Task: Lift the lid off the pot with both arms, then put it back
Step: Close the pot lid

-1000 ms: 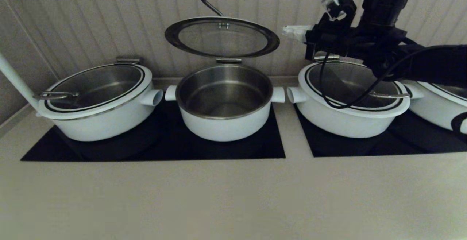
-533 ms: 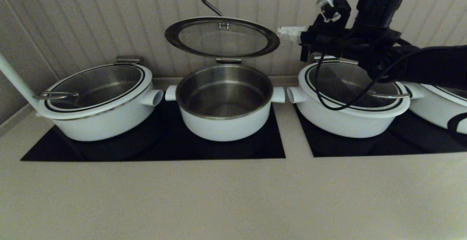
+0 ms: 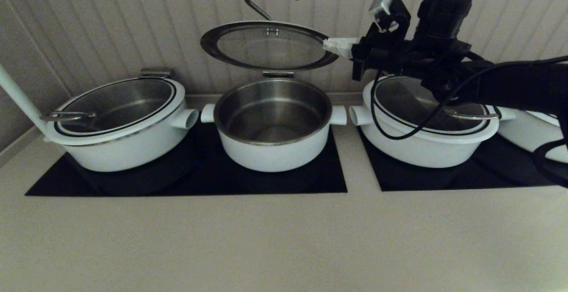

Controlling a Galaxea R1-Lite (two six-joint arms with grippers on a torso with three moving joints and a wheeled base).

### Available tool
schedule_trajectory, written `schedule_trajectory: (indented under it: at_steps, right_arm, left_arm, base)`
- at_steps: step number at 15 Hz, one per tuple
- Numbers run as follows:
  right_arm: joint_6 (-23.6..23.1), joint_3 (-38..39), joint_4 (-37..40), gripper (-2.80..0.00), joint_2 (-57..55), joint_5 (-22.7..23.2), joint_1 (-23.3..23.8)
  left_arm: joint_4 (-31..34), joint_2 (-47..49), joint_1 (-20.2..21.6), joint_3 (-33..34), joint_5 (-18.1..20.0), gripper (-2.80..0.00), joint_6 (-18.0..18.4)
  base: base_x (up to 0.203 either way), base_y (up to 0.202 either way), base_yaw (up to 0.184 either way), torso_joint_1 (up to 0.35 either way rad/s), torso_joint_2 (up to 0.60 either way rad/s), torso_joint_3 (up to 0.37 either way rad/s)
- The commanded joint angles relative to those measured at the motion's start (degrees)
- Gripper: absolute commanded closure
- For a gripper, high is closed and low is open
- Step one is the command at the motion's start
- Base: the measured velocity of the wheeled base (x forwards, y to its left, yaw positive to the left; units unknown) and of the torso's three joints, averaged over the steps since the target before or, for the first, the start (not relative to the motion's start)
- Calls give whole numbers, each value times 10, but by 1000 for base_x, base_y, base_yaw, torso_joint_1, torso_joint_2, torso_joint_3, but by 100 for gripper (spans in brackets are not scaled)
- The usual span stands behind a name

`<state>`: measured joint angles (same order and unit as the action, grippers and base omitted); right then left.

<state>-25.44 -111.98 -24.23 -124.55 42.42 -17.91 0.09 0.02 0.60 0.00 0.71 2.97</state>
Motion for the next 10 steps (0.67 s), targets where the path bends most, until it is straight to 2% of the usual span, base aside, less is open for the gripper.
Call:
schedule_trajectory:
  at_steps: [1, 7, 10]
  right_arm:
    - [-1, 0, -1, 0, 5, 3, 0]
    - [3, 0, -1, 0, 39, 9, 0]
    - [25, 0, -2, 0, 42, 7, 0]
  left_arm:
    - [0, 0, 0, 0, 0, 0, 0]
    - [0, 1, 0, 0, 0, 0, 0]
    - [0, 0, 0, 0, 0, 0, 0]
  base:
    - [0, 0, 0, 0, 0, 0]
    - [0, 0, 0, 0, 0, 0]
    - [0, 0, 0, 0, 0, 0]
